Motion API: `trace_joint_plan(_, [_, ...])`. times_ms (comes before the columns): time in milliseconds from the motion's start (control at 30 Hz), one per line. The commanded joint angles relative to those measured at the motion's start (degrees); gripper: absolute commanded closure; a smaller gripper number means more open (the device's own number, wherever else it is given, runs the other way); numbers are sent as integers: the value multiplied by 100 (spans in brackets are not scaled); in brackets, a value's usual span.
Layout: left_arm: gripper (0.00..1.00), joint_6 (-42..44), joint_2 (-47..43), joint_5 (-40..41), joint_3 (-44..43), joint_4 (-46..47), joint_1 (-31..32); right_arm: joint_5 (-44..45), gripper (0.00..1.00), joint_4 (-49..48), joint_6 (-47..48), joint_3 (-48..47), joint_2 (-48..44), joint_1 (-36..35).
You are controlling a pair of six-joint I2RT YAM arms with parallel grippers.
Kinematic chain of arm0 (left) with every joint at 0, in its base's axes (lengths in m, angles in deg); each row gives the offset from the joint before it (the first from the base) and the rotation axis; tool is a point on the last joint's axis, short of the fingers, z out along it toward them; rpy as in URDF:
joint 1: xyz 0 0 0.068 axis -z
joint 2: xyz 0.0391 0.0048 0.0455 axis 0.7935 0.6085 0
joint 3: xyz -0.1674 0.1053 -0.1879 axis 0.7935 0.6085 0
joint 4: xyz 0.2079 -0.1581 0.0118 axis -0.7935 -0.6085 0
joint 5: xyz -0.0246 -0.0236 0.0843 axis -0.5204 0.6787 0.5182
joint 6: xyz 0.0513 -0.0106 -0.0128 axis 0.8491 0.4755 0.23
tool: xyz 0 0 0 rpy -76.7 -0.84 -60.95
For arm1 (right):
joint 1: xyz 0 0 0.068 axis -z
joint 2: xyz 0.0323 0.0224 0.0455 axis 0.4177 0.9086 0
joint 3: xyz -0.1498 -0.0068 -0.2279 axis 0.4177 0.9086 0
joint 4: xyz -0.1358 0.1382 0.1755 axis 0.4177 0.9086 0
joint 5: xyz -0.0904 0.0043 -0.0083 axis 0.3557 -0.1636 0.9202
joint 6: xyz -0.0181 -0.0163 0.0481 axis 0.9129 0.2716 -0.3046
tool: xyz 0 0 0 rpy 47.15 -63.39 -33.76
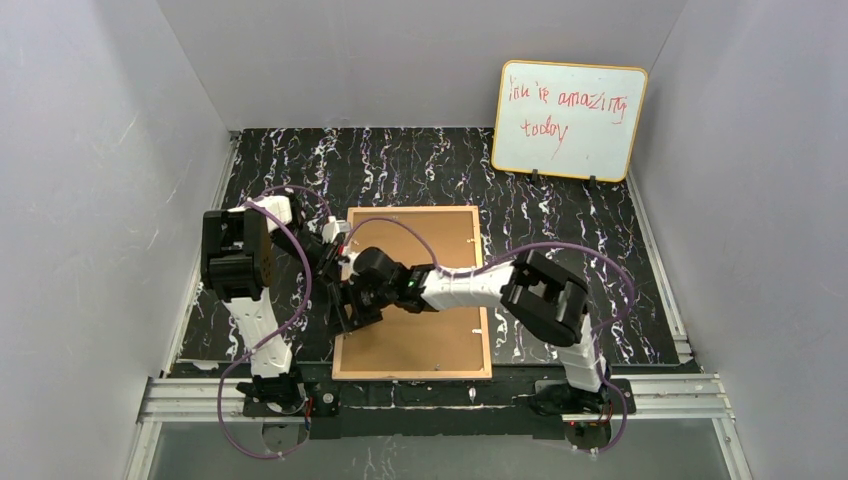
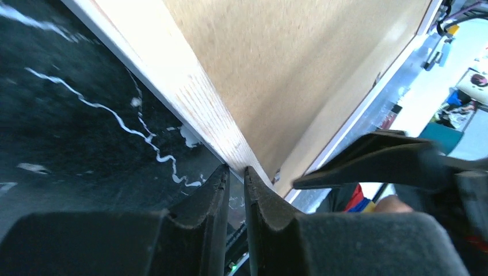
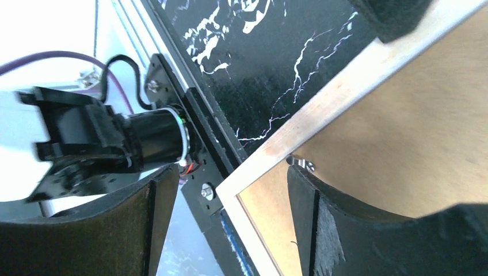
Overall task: Put the photo into the frame
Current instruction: Install the photo frame at the center of the board.
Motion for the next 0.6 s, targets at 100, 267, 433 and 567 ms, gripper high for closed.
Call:
trace_joint_plan(100, [84,-133,259,-386,-663,391,91,-211,20,-543,83,201,-970,1095])
trace_joint_plan(267, [83,-282,497,-452,-820,523,84,-291,21,-337,297,-239,-576,1717])
trace_joint_plan(433, [88,-206,751,-524,-897,501,53,-327,25,-234,443,-745,38,2138])
trace_joint_plan(567, [90,-177,876,-607,-972,482,31,-397,26,-106,569,-1297,578,2346])
